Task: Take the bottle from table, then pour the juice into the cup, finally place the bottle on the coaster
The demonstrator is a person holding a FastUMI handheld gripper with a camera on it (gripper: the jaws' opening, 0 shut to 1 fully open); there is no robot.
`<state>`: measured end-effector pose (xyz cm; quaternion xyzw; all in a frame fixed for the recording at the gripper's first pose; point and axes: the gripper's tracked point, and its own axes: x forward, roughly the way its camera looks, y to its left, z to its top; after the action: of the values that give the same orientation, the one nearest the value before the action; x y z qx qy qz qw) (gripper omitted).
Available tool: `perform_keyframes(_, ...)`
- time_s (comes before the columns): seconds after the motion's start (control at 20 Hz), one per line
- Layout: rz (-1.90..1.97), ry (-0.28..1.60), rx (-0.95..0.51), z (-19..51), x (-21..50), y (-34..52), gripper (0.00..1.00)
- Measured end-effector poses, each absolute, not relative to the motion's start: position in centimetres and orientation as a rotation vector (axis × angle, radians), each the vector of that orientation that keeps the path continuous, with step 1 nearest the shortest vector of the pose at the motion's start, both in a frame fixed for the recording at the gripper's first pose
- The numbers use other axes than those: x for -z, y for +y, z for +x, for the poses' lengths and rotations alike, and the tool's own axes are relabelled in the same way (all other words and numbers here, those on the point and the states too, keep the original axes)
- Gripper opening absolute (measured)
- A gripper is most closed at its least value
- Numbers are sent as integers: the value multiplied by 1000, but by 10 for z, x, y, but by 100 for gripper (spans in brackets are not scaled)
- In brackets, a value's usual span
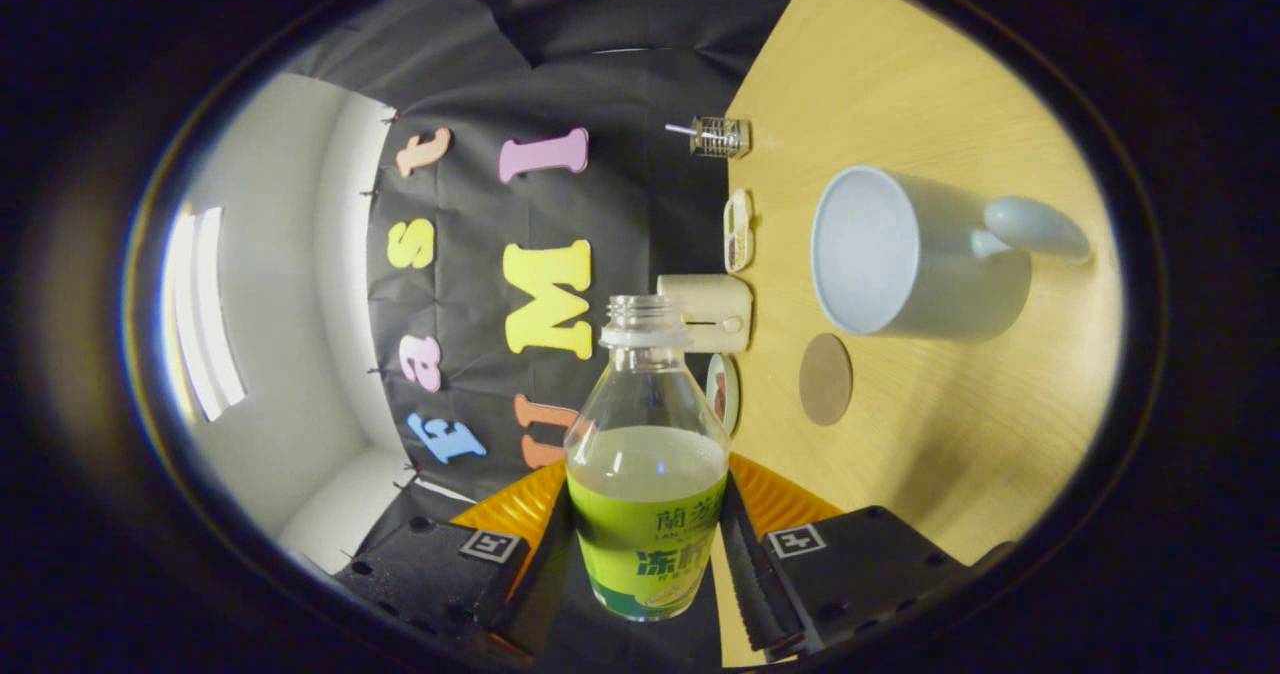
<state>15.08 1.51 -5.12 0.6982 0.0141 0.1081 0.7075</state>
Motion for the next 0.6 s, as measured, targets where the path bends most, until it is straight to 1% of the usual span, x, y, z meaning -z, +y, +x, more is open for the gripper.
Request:
perform_keyframes(0.3, 1670, 43, -255, 144, 61, 8, 75)
perform_keyframes(0.45, 1735, 5, -280, 140, 54, 3, 75)
perform_keyframes(0.6, 1807, 10, -282, 141, 54, 1, 75)
